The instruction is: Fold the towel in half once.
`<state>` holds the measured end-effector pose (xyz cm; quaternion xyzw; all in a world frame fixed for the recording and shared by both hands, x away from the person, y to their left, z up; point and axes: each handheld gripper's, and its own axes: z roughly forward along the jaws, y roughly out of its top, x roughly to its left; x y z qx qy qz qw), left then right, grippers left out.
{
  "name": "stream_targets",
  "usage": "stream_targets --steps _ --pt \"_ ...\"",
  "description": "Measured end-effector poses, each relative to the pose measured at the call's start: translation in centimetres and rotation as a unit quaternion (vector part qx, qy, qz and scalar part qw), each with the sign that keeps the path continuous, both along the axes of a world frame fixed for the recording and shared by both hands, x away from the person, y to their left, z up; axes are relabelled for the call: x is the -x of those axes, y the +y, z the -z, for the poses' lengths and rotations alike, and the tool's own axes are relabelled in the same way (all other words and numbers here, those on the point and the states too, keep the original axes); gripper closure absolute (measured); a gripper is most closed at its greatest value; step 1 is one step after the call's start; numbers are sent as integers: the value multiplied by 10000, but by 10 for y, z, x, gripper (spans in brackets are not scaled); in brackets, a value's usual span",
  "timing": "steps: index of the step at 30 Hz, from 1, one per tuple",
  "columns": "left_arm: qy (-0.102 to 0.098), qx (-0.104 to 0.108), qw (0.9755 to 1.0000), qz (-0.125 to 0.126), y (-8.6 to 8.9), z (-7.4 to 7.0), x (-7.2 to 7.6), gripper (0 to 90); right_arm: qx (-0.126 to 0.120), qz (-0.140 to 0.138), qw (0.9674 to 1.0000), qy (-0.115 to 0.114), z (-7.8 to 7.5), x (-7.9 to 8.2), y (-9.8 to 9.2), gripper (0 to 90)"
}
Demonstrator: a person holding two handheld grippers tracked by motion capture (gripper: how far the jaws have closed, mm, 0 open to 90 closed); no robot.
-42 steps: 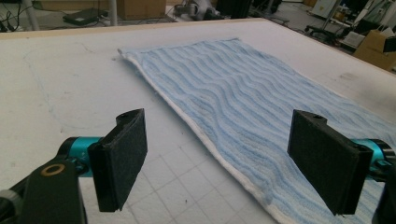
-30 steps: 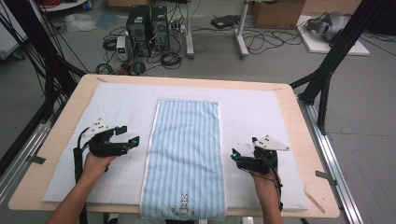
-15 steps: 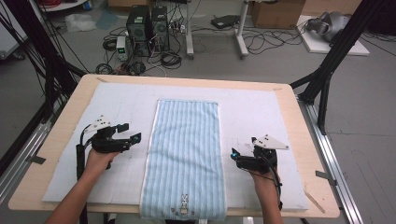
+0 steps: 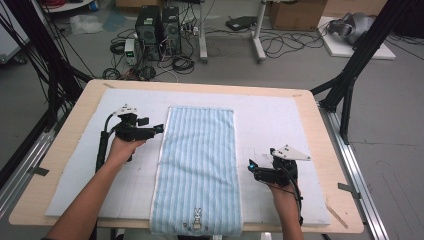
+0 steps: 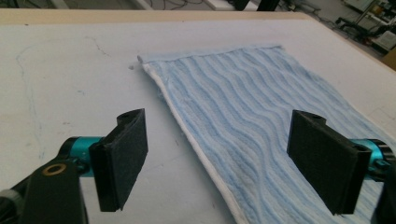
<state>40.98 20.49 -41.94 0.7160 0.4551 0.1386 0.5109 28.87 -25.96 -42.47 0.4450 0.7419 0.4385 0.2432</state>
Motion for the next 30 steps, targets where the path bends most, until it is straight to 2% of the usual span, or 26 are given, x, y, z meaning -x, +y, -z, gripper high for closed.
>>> stream_targets --steps 1,2,3,5,9,12,14,19,22,26,30 --pt "44 25 10000 8 -1 3 -3 226 4 0 10000 19 0 0 0 113" --pt "177 -18 9998 14 -3 6 -6 236 6 -2 10000 17 1 0 1 113" --pt "222 -132 9997 -34 -6 8 -9 240 3 -5 10000 38 1 0 1 113" --pt "312 -215 9993 -66 -10 13 -14 262 -11 -23 10000 35 2 -1 1 113" --pt "416 -420 9983 8 -19 19 -23 300 -19 -34 10000 53 2 -3 3 113" --pt "446 -470 9979 -35 -25 22 -28 340 -20 -37 10000 88 2 -4 5 113" --pt "538 -596 9968 18 -29 24 -31 361 -13 -56 9999 91 2 -5 6 113" --pt "508 -794 9955 24 -38 26 -36 390 -3 -48 9999 107 3 -7 7 113" --pt "448 -1185 9919 94 -46 28 -35 437 12 -57 9999 122 3 -7 8 113" --pt "282 -1487 9885 62 -49 28 -34 503 18 -71 9999 139 4 -8 10 113" --pt "278 -1454 9890 28 -47 28 -34 646 -8 -67 9998 170 4 -13 12 113"
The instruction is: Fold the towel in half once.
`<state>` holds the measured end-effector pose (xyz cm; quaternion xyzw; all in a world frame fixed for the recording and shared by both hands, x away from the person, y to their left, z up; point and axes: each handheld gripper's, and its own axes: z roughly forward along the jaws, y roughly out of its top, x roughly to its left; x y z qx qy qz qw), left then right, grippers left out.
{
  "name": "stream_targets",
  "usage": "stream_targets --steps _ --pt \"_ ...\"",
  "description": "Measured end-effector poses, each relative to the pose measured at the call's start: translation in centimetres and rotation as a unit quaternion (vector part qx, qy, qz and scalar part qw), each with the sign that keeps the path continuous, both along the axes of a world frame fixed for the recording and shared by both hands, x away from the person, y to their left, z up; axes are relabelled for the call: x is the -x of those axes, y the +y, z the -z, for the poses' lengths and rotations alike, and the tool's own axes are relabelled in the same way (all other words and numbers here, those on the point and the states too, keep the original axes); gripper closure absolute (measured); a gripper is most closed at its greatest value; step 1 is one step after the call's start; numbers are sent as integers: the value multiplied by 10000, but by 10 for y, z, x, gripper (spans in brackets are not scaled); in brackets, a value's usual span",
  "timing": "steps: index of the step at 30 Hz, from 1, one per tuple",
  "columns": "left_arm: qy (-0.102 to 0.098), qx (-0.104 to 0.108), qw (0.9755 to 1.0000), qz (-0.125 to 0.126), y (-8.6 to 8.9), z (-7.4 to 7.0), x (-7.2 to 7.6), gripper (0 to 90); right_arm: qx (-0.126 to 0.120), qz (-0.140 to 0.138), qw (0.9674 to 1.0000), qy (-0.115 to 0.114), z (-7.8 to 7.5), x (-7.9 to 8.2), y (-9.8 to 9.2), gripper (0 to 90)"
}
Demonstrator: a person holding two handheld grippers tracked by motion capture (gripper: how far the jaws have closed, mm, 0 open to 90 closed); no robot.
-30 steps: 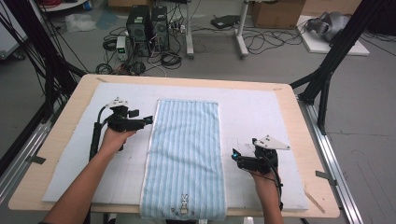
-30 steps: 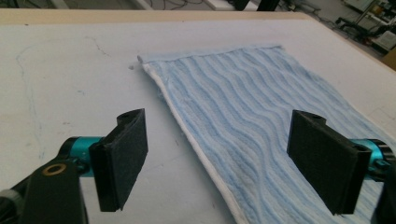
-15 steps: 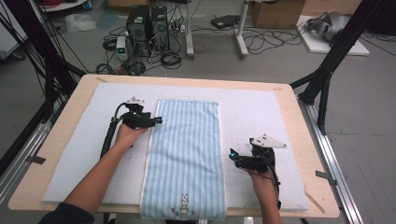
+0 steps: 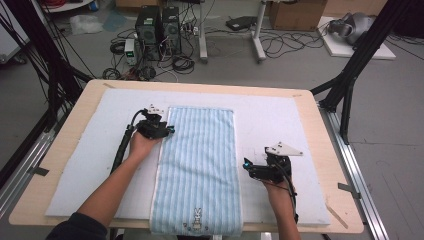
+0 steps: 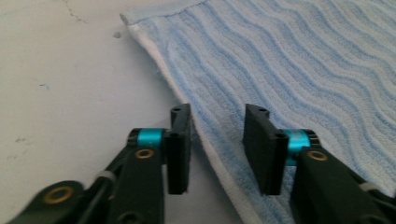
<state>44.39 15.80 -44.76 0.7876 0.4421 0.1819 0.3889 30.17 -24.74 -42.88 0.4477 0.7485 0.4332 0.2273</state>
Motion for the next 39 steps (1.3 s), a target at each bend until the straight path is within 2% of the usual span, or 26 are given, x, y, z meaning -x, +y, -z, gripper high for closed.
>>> stream_targets --steps 2,4,9,13,16,20,23,27,30,31,32,34,37,39 --pt "61 115 9999 -25 2 0 -1 710 21 -11 10000 41 -1 -5 3 113" --pt "238 404 9989 7 5 1 -2 832 53 -54 9999 101 -1 -14 8 113" --pt "356 636 9973 -25 8 2 -4 860 1 -65 9991 423 -2 -46 19 113" --pt "455 830 9955 -42 11 3 -5 863 0 -139 9983 574 -3 -76 32 113" --pt "491 852 9951 -63 13 2 -5 863 43 -153 9971 747 -4 -98 43 116" --pt "521 866 9949 -52 14 2 -5 863 95 -170 9960 871 -2 -114 52 215" --pt "518 900 9946 -69 13 3 -5 863 103 -67 9955 936 1 -124 56 275" --pt "555 994 9935 -70 15 5 -6 864 62 99 9946 1030 6 -136 60 407" --pt "579 1043 9928 -65 16 5 -7 865 248 218 9933 1112 8 -142 68 463" --pt "577 1047 9928 -64 16 5 -7 865 349 178 9926 1148 10 -144 73 496" --pt "579 1040 9929 -65 16 5 -7 865 473 152 9921 1151 11 -145 76 509" --pt "577 1036 9929 -72 16 5 -6 866 871 127 9906 1045 11 -144 85 543" --pt "515 984 9938 -62 15 5 -6 869 899 152 9894 1133 9 -145 86 579" --pt "474 967 9942 -59 15 5 -5 870 919 148 9889 1160 8 -144 88 644"
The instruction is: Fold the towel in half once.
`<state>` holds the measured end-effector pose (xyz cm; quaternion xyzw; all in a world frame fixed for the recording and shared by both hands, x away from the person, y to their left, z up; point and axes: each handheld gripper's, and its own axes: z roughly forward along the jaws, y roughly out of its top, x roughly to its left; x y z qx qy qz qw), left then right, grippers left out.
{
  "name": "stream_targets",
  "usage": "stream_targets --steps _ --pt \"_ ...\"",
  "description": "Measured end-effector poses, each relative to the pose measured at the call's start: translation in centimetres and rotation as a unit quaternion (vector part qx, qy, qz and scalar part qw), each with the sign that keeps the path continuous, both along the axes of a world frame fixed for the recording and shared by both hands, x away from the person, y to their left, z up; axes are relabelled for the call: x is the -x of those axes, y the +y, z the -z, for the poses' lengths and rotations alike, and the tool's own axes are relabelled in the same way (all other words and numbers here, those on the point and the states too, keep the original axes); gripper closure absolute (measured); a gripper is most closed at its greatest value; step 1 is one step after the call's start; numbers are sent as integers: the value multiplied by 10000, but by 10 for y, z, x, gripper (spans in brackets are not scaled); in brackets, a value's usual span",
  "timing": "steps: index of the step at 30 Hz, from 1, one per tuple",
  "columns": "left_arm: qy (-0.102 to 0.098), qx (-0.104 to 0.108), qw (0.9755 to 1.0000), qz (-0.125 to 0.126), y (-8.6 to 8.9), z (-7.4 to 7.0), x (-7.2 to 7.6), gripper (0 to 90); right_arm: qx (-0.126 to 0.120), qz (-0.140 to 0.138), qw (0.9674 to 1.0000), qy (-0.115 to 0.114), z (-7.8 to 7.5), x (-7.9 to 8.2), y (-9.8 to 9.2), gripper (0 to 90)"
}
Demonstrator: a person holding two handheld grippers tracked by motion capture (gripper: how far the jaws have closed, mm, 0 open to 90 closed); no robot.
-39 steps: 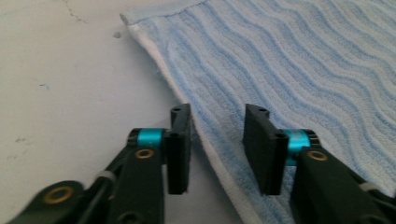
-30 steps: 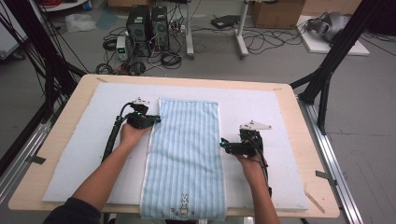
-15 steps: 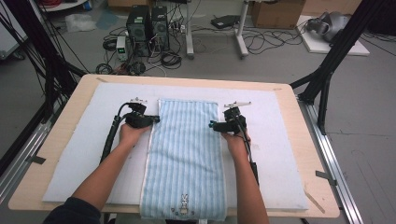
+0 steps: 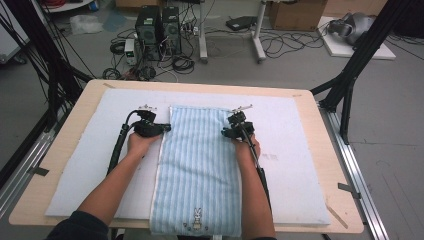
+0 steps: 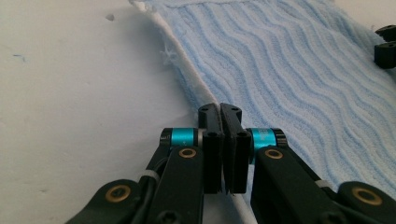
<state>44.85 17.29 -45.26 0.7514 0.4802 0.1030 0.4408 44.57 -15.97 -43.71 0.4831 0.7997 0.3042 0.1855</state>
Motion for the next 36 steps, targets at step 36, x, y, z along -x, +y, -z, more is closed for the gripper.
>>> stream_targets --steps 36 --pt "-781 993 9915 310 23 -34 39 869 -1162 -516 9903 -563 -35 27 -22 845"
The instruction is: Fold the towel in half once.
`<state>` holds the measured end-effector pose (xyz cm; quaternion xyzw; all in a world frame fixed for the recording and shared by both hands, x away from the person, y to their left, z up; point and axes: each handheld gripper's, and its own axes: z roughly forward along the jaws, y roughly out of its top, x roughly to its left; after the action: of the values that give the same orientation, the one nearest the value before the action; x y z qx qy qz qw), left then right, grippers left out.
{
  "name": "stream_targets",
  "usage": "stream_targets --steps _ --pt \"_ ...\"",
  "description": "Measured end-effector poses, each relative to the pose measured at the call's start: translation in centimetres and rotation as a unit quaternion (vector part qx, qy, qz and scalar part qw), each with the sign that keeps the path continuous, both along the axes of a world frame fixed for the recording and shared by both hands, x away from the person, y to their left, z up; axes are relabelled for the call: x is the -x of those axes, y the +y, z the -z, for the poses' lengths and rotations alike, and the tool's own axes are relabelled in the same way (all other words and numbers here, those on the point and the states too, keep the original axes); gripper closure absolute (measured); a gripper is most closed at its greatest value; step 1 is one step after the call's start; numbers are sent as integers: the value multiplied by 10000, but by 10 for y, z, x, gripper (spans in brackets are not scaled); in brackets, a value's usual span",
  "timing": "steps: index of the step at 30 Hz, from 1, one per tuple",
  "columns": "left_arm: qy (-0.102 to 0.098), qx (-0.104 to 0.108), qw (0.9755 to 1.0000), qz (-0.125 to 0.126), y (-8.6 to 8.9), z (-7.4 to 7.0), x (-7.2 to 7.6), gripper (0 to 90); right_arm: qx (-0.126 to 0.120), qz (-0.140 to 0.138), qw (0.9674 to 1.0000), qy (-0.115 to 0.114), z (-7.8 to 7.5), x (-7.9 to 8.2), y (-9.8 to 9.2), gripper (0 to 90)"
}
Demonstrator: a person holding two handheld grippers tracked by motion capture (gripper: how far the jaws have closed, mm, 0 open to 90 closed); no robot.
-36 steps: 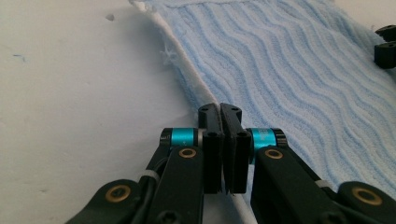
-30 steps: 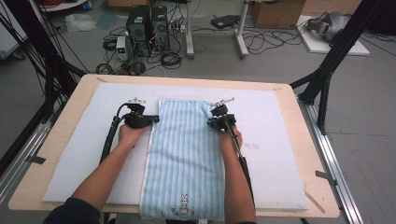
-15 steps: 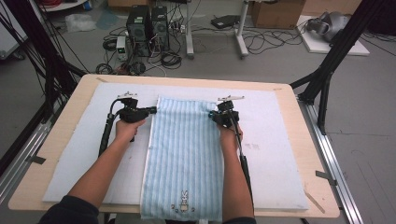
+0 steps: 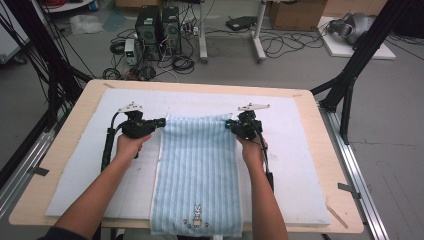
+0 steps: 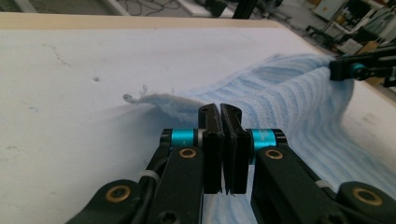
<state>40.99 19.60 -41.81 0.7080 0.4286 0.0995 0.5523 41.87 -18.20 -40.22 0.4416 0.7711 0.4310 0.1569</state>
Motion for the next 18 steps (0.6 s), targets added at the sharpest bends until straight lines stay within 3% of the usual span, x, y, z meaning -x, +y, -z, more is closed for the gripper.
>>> stream_targets --steps 4,7,10,12,18 --pt "-111 109 9998 126 1 -1 17 869 26 -138 9999 -38 -2 17 -3 845" --pt "-218 19 9995 244 4 -2 30 869 -71 -402 9991 -109 0 33 -8 843" --pt "-247 23 9991 351 4 0 43 868 -43 -482 9988 -41 1 46 -11 840" --pt "-284 -40 9988 400 4 1 51 867 -11 -519 9986 -130 0 55 -11 840" --pt "-297 -157 9976 598 5 8 74 867 50 -643 9979 -110 2 78 -12 840"
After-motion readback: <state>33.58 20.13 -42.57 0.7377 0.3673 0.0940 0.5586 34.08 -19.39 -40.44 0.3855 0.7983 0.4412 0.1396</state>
